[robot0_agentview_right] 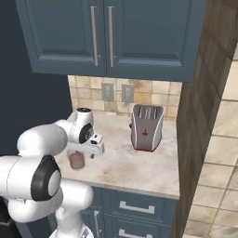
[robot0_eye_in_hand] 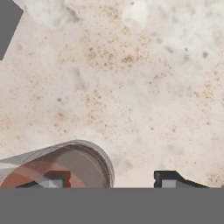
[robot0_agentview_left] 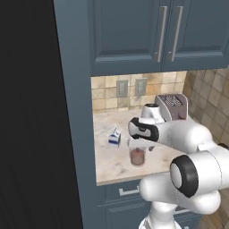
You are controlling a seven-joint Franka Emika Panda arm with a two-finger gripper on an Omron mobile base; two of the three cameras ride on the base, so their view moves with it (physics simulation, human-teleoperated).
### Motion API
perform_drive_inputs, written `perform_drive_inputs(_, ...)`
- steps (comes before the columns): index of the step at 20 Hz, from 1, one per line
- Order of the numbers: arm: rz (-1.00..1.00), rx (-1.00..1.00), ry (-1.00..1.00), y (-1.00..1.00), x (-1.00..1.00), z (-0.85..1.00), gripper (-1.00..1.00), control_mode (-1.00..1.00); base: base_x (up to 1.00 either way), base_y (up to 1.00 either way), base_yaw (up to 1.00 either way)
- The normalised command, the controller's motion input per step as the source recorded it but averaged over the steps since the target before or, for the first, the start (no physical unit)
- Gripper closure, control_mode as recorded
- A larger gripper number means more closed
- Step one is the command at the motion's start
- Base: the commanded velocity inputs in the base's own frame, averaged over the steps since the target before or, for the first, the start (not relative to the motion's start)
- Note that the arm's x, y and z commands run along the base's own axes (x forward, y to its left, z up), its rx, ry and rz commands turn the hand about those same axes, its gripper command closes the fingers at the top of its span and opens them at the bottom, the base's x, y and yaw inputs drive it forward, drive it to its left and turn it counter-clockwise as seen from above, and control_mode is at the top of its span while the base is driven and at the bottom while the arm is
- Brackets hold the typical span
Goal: Place the microwavable item in the microwave. Then, close the microwave door and press the start button.
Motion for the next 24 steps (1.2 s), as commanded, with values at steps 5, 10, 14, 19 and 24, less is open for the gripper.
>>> perform_drive_inputs(5, 0.00, 0.00, 0.00, 0.24, -0.42, -0.28, 1.00, -1.00, 0.00, 0.00, 0.00)
perform_drive_inputs(10, 0.00, 0.00, -0.05, 0.19, -0.21, -0.13, 1.00, -1.00, 0.00, 0.00, 0.00)
perform_drive_inputs(14, -0.04, 0.00, -0.12, 0.04, -0.18, 0.01, 1.00, -1.00, 0.00, 0.00, 0.00)
perform_drive_inputs(19, -0.07, 0.00, -0.18, 0.00, -0.34, 0.21, 1.00, -1.00, 0.00, 0.00, 0.00)
perform_drive_inputs(24, -0.10, 0.00, -0.25, -0.07, -0.62, 0.71, 1.00, -1.00, 0.00, 0.00, 0.00)
